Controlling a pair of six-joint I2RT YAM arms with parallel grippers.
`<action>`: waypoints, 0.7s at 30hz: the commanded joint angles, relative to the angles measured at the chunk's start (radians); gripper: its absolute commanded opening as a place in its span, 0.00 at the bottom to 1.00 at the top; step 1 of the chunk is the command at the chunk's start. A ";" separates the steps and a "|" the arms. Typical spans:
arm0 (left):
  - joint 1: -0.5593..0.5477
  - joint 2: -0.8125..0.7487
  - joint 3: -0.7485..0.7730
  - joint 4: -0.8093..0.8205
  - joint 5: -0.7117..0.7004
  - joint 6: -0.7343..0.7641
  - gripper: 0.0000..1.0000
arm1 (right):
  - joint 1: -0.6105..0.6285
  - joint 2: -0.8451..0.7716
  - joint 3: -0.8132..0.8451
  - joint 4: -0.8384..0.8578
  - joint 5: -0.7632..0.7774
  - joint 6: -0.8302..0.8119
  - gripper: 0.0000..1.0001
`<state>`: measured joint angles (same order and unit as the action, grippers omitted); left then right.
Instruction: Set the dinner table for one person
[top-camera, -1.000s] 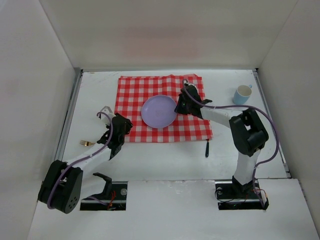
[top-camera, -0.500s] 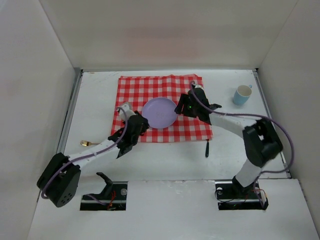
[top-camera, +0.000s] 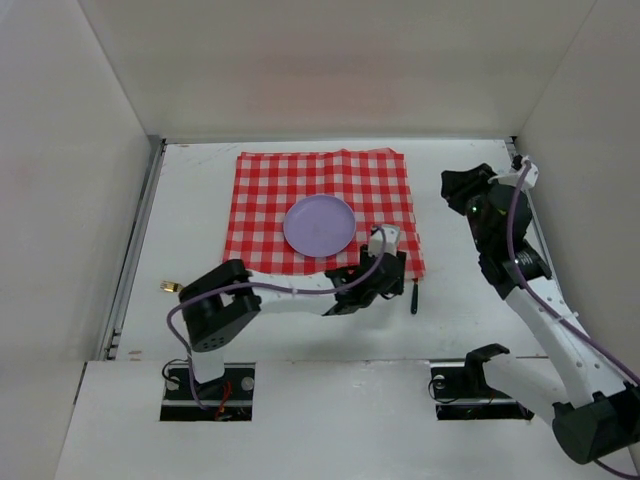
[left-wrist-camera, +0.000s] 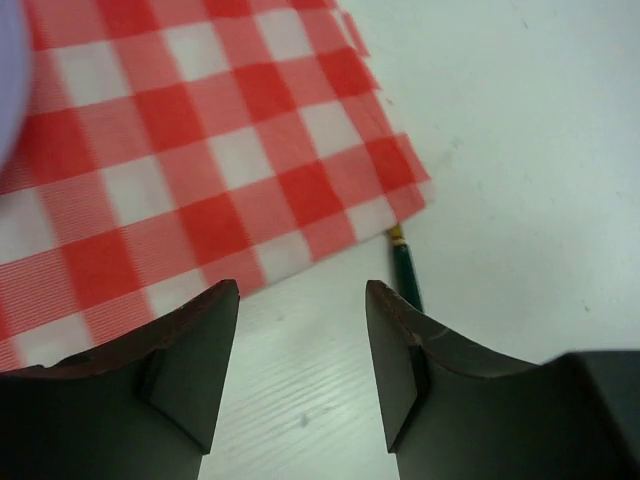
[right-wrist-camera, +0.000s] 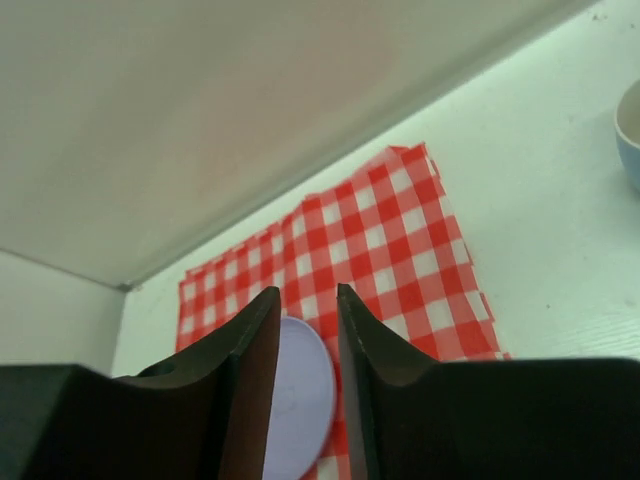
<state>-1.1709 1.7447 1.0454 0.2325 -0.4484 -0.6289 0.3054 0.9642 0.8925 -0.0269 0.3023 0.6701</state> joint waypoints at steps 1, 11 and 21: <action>-0.054 0.090 0.146 -0.056 0.016 0.086 0.50 | -0.013 -0.054 0.046 0.002 0.026 -0.004 0.38; -0.101 0.318 0.390 -0.176 0.014 0.107 0.44 | -0.006 -0.078 0.049 -0.005 -0.045 -0.012 0.41; -0.115 0.406 0.462 -0.251 0.023 0.064 0.37 | 0.025 -0.113 0.043 0.002 -0.068 -0.020 0.42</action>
<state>-1.2774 2.1399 1.4574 0.0242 -0.4290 -0.5541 0.3199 0.8806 0.9199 -0.0467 0.2504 0.6659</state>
